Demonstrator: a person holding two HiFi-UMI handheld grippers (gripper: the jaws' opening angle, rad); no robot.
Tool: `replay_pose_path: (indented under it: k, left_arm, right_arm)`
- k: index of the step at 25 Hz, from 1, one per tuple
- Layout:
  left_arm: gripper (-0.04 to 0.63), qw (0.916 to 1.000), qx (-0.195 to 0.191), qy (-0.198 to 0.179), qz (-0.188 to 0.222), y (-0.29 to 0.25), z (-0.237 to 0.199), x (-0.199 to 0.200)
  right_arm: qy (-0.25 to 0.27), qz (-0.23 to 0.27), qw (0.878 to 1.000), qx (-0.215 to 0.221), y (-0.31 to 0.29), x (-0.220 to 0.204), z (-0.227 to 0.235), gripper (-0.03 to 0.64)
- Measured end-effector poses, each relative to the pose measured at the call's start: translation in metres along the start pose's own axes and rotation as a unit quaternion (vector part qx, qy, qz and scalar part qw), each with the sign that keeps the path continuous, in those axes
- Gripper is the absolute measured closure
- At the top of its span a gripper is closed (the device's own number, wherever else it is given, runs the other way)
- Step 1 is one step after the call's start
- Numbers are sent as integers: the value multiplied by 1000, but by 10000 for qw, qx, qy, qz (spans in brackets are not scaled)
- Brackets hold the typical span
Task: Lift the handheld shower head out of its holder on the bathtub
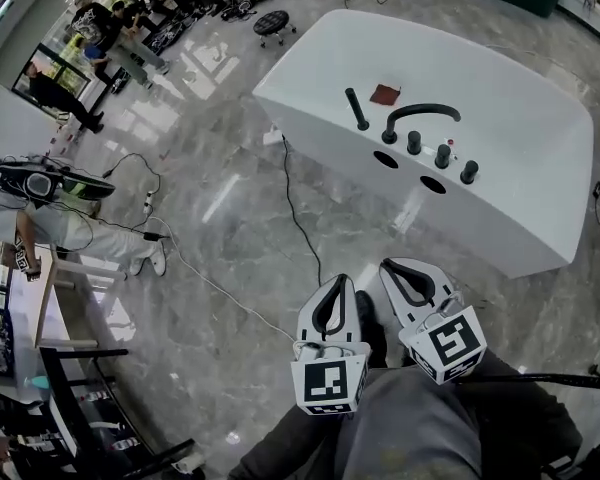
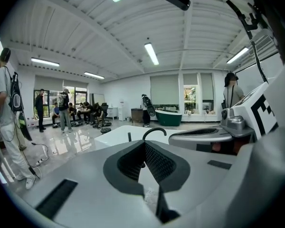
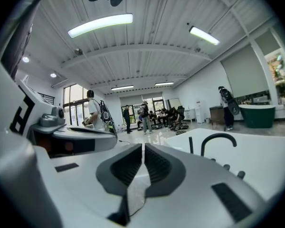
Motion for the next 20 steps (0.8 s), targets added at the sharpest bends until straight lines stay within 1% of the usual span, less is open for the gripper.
replay_pose_path:
  k: [3, 7, 13, 20]
  left_arm:
    - [592, 9999, -57, 84, 4, -29, -20, 1]
    - [592, 9997, -146, 140, 99, -69, -57, 14]
    - [592, 9993, -256, 260, 51, -125, -107, 17]
    - [592, 9985, -432, 325, 54, -170, -141, 26]
  right_arm:
    - [-45, -94, 9999, -49, -32, -1, 14, 612]
    - [-39, -163, 9996, -213, -81, 14, 34, 612]
    - [-79, -322, 9985, -442, -147, 21, 62, 612]
    - [-78, -385, 9969, -689, -192, 35, 86, 612]
Point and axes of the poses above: the fingertips, and each gripper's own axes: y backward along the fingers, z to its right, x out of its top, the point moved 2 cm from there along y, backward along the fingers, and after that the axes turned 11 degrees about x, right-handed, at the moved point
